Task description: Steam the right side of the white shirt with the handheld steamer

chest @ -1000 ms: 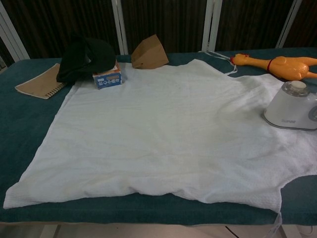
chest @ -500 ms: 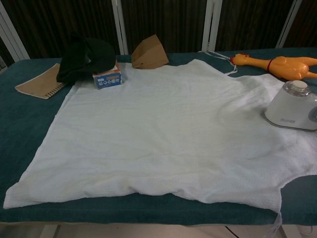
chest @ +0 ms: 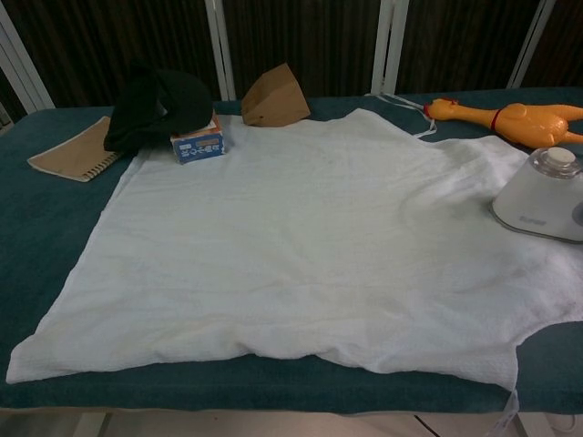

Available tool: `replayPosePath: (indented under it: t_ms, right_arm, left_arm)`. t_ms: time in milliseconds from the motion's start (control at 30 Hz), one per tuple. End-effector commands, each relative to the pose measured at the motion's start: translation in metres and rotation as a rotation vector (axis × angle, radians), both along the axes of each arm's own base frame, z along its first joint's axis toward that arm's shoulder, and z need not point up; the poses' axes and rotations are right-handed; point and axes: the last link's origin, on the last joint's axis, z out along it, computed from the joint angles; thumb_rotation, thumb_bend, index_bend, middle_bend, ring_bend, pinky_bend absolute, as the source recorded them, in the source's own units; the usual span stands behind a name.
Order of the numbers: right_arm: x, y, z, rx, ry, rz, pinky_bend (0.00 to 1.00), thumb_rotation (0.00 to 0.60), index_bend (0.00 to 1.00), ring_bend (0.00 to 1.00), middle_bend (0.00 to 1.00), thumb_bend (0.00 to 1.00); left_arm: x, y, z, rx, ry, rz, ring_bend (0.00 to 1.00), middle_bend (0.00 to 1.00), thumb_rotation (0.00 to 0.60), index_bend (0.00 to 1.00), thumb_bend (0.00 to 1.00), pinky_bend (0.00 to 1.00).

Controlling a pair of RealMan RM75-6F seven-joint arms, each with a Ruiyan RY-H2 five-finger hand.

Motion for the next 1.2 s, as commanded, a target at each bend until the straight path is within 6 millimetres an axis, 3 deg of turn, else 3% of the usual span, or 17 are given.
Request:
replayPosePath:
  t_ms: [33,167,567,800,1200]
  right_arm:
    - [-0.001,0.000,0.000,0.001,-0.008,-0.015,0.44,0.600,0.34,0.28,0.28,0.32]
    - [-0.002,0.001,0.000,0.005,-0.011,-0.026,0.46,0.600,0.35,0.30,0.29,0.32]
    - [-0.003,-0.004,-0.006,0.007,-0.040,-0.057,0.63,0.600,0.51,0.51,0.44,0.44]
    - [-0.007,-0.007,-0.012,0.008,-0.053,-0.082,0.68,0.600,0.57,0.57,0.51,0.46]
    - [-0.006,-0.014,-0.023,-0.037,-0.127,-0.088,0.93,0.600,0.90,0.87,0.83,0.63]
  left_arm:
    - [0.000,0.000,0.000,0.000,0.003,0.002,0.00,0.04,0.600,0.06,0.09,0.14]
    - [0.000,0.000,0.001,0.001,0.006,0.001,0.00,0.04,0.600,0.06,0.09,0.14]
    - [0.000,-0.001,0.002,0.003,0.014,0.008,0.00,0.04,0.600,0.06,0.09,0.14]
    - [-0.001,-0.001,0.004,0.004,0.017,0.015,0.00,0.04,0.600,0.06,0.09,0.14]
    - [-0.002,-0.002,0.005,0.006,0.022,0.019,0.00,0.04,0.600,0.06,0.09,0.14]
